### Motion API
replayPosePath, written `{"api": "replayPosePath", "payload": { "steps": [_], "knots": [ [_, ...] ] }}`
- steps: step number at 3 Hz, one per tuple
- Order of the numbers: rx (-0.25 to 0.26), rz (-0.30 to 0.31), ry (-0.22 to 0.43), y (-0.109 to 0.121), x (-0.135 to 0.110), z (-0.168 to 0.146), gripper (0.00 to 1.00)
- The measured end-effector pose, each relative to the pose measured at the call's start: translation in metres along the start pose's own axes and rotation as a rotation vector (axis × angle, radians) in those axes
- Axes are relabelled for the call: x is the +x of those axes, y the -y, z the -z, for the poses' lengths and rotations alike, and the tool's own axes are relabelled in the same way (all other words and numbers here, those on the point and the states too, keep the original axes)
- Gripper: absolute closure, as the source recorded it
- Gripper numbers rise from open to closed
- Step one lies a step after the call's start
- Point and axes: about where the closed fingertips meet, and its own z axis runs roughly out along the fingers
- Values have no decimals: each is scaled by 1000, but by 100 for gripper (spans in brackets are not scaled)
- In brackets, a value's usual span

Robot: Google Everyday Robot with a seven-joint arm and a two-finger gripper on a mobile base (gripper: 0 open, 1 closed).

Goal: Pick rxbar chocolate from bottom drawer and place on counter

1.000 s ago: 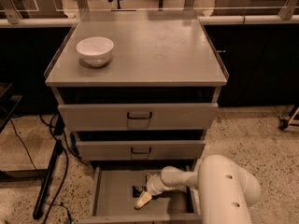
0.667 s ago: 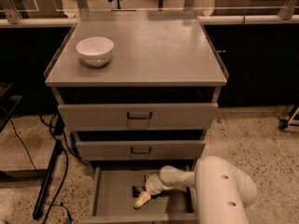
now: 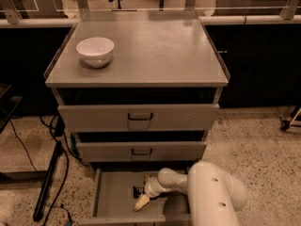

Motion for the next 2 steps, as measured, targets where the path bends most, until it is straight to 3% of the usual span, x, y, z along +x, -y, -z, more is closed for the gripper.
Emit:
{"api": "replayPosePath", "payload": {
  "steps": [1,2],
  "knots": [
    [-2,0,-1,-1,0,0,0],
    [-2,0,-1,-1,0,0,19]
  ]
}}
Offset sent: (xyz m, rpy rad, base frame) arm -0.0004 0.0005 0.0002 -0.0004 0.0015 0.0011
